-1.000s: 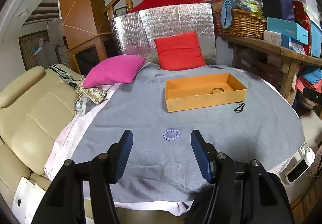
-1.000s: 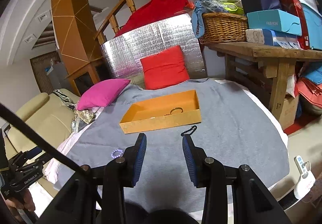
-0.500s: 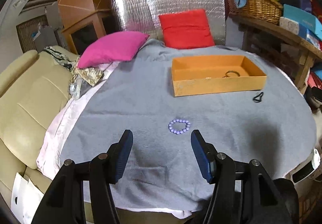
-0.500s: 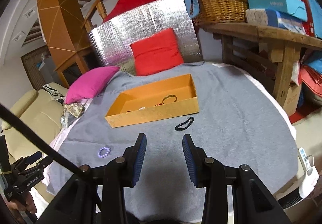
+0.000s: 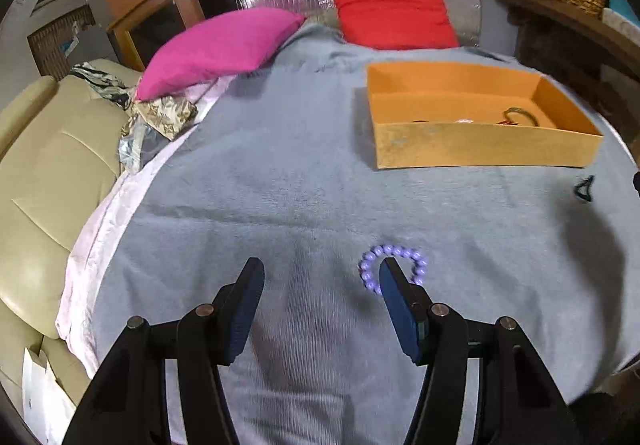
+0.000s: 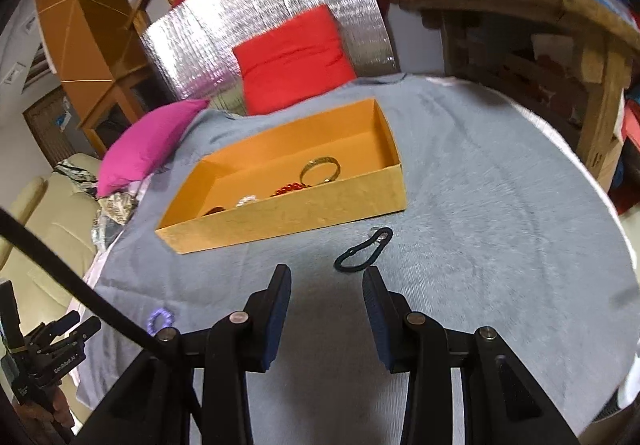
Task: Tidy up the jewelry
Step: 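Grasp the purple bead bracelet with the left tool while the right tool grasps the black hair tie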
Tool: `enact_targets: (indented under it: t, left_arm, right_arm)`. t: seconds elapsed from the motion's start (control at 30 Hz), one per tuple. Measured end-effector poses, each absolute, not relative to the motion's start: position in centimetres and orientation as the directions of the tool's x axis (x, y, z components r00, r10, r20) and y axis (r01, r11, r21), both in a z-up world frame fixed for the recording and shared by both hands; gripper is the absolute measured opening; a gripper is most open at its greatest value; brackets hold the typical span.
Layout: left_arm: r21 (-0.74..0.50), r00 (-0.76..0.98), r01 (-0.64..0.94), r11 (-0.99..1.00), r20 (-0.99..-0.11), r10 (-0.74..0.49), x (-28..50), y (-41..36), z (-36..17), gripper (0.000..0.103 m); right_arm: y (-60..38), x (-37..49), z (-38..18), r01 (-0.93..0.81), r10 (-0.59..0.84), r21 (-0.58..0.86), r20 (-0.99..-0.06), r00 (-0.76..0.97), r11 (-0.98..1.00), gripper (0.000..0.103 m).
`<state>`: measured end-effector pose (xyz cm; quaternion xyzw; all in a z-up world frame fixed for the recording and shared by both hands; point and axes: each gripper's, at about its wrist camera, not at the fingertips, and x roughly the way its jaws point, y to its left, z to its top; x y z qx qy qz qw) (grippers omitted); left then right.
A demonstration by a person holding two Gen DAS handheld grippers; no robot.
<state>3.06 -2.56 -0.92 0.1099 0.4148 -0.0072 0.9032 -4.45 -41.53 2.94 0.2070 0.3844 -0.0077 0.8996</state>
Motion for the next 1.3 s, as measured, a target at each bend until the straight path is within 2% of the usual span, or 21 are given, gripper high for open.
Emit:
enact_targets:
  t: [0.47,0.5,0.6,0.97,1.13,1.23,1.27,1.3]
  left_arm:
    - [0.210,0.614,0.123,0.970,-0.784,0.092,8.8,-4.2,-4.9,0.061]
    - [0.205,0.610,0.124,0.971,-0.788,0.089,8.9,-4.1,-5.0,0.061]
    - [0.168,0.595,0.124,0.978,-0.801,0.062,9.0,-3.3,-5.5,0.061]
    - [0.064,0.572,0.163,0.985,-0.819,-0.042,8.8,-1.3,-6.6,0.061]
    - [0.003,0.545,0.168,0.986,-0.833,-0.090,9.1,-0.9,-7.3,0.061]
    - [-0.033,0.536,0.180,0.983,-0.834,-0.126,9.1,-1.1,-7.6,0.061]
    - [-0.045,0.536,0.190,0.981,-0.832,-0.142,9.1,-1.3,-7.5,0.061]
    - [-0.053,0.535,0.203,0.978,-0.830,-0.156,9.2,-1.5,-7.5,0.061]
  right_arm:
    - [-44.3,1.8,-3.1,0.240,0.146,0.392,-0.736,0.661,0.888,0.040]
    - [-44.4,1.9,-3.2,0.241,0.148,0.394,-0.736,0.661,0.887,0.043]
    - [-44.9,1.7,-3.5,0.254,0.147,0.404,-0.736,0.661,0.879,0.052]
    - [-44.9,2.6,-4.5,0.252,0.158,0.397,-0.755,0.636,0.882,0.053]
    - [-43.9,4.7,-5.4,0.263,0.131,0.349,-0.789,0.600,0.899,0.053]
    - [-43.0,5.6,-5.5,0.285,0.071,0.290,-0.805,0.589,0.914,0.053]
    - [-42.8,5.7,-5.5,0.286,0.057,0.273,-0.808,0.587,0.919,0.048]
    - [-42.5,5.8,-5.5,0.282,0.043,0.253,-0.810,0.585,0.925,0.038]
